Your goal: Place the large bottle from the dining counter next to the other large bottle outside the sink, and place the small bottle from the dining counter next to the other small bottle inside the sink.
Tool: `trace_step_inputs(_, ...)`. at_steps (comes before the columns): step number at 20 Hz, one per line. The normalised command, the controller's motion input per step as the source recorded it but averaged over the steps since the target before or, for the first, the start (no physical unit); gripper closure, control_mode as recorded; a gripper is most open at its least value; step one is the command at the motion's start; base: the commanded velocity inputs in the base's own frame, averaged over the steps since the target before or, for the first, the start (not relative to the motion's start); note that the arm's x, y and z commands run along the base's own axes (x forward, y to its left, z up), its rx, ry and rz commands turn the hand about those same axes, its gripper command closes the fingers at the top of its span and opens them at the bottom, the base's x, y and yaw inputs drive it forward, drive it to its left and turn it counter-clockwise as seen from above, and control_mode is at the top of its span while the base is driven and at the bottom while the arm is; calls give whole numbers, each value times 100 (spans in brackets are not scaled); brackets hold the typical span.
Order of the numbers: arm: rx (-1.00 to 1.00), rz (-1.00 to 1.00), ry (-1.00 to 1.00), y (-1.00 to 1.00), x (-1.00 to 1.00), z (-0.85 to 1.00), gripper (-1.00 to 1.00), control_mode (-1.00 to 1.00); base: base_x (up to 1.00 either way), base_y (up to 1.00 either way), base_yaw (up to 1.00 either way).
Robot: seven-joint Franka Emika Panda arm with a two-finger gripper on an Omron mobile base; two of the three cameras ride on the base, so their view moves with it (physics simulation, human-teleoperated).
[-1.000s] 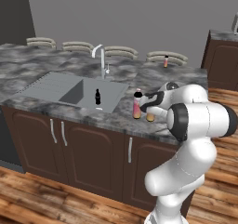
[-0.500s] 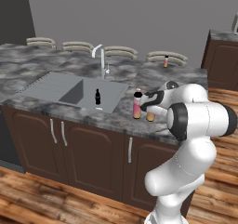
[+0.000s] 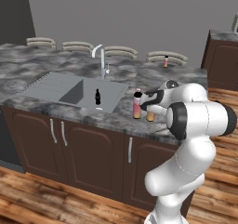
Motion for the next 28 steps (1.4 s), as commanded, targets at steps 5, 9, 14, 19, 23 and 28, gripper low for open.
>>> trace_step_inputs(5,0,0,0,3,0,-19,-100,-100,0,0,0)
trace_step_inputs(9,0,-1,-1,1,-4,-16,-100,-100,0,0,0)
trace_step_inputs(14,0,0,-1,0,-3,-10,-100,-100,0,0,0)
trace_step_inputs(19,0,0,-5,0,-19,-3,-100,-100,0,0,0)
trace_step_inputs(23,0,0,-8,2,-43,0,-100,-100,0,0,0)
trace_step_inputs(28,0,0,-10,6,-61,0,-100,-100,0,0,0)
